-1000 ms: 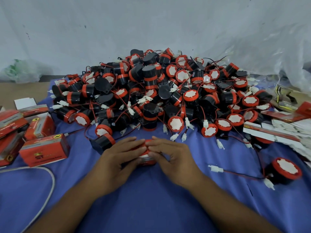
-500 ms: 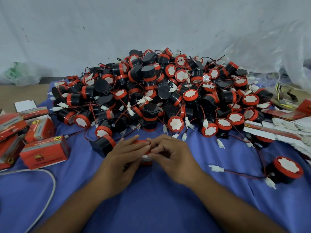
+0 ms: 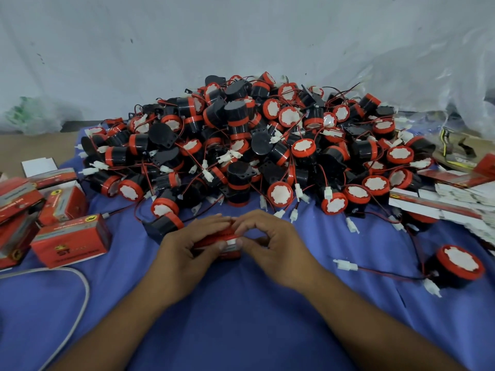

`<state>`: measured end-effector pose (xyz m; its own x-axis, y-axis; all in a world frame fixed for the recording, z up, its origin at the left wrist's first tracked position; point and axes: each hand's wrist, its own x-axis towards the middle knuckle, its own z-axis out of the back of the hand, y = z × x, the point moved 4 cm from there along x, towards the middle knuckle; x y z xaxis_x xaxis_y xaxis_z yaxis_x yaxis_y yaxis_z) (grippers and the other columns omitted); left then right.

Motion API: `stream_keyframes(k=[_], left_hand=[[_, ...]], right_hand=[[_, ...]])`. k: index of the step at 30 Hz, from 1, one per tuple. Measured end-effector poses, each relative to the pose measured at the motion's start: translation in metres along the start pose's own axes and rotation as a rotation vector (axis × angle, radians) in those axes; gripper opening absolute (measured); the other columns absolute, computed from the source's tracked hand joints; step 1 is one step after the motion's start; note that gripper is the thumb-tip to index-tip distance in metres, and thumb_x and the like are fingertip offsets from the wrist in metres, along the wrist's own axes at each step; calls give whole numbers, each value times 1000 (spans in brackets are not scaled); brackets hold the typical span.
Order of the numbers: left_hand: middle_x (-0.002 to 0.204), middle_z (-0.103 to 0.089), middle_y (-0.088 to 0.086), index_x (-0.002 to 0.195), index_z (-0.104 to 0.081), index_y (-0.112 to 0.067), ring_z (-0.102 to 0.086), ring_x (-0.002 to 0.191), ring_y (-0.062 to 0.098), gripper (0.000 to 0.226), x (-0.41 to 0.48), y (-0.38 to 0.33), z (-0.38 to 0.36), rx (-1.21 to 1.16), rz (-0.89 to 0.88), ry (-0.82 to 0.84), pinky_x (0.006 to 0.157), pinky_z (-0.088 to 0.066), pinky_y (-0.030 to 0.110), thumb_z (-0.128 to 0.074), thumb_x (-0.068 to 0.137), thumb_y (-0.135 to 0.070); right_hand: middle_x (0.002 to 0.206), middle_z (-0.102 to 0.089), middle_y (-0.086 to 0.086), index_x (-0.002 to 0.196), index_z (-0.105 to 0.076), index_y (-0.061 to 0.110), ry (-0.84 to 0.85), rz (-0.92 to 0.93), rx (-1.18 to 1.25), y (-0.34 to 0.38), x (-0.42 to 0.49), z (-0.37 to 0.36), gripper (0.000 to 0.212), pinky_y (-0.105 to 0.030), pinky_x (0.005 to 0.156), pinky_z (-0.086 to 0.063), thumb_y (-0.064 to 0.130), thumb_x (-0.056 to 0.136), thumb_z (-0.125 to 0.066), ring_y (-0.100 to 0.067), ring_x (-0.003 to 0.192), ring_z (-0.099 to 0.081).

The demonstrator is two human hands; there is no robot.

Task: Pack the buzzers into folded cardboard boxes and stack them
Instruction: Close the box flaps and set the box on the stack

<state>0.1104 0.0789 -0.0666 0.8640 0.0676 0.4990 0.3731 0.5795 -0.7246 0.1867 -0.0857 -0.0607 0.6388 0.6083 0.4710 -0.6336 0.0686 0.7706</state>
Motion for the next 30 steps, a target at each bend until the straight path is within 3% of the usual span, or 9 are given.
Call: stream_keyframes(k=[3, 6, 9, 13, 15, 21, 25, 28, 30], left_hand=[[130, -61, -21, 121, -64, -26, -57, 123, 5, 32, 1, -1, 0, -20, -23, 58, 101, -46, 21, -68, 89, -27], [132, -58, -13, 121, -64, -19, -57, 123, 10, 34, 1, -2, 0, -9, -60, 116, 99, -46, 21, -70, 88, -25], [132, -56, -9, 113, -65, -21, -56, 122, 7, 31, 0, -3, -1, 60, -88, 101, 98, -47, 23, -76, 84, -14], [129, -58, -6, 98, -72, -10, -56, 121, 6, 17, 1, -2, -3, 171, -107, 50, 95, -50, 29, -73, 85, 1], [129, -58, -7, 101, -73, -10, -53, 124, 7, 17, 1, -5, -5, 190, -170, 44, 98, -48, 31, -69, 87, -2], [131, -61, 0, 111, -71, -16, -49, 135, 23, 19, -4, 0, -6, 298, -246, 43, 109, -34, 66, -61, 95, -19], [139, -57, -1, 113, -70, -18, -44, 139, 26, 32, -8, 4, -5, 404, -273, 93, 111, -32, 64, -45, 102, -34], [144, -52, 2, 121, -67, -13, -37, 143, 30, 31, -13, 7, -6, 426, -299, 124, 111, -37, 57, -51, 99, -27], [147, -49, 7, 126, -65, -7, -35, 144, 33, 37, -13, 9, -8, 478, -292, 151, 110, -38, 57, -52, 97, -26]], right_hand=[[103, -67, 3, 86, -71, 6, -9, 19, 10, 1, 1, -2, 8, -27, 79, -56, -1, 87, -71, -11, 97, -67], [100, -66, -1, 80, -69, 3, 2, 112, -40, 5, 0, -4, 12, -21, 80, -51, -8, 84, -70, -8, 92, -65], [103, -65, -8, 79, -67, 0, 33, 170, -89, 6, 2, -4, 11, -25, 81, -52, -11, 82, -69, -13, 95, -65], [112, -64, -8, 81, -69, -2, 86, 205, -105, 8, 3, -4, 6, -34, 84, -53, -7, 84, -69, -16, 100, -64], [118, -62, -7, 83, -68, -1, 104, 224, -114, 9, 2, -4, 4, -32, 89, -52, -2, 84, -72, -15, 106, -62], [120, -63, -8, 82, -66, 1, 91, 229, -171, 0, 0, -9, 7, -37, 92, -51, 1, 88, -71, -19, 110, -61], [120, -61, -6, 86, -67, 6, 98, 285, -282, -1, -2, -10, 5, -31, 94, -49, 4, 88, -71, -18, 114, -57], [123, -58, -1, 91, -64, 6, 85, 249, -254, -2, -5, -12, 4, -24, 98, -46, 6, 90, -68, -12, 119, -56], [124, -57, 1, 92, -64, 7, 78, 218, -209, -4, -4, -10, 3, -27, 98, -48, 5, 91, -67, -10, 119, -56]])
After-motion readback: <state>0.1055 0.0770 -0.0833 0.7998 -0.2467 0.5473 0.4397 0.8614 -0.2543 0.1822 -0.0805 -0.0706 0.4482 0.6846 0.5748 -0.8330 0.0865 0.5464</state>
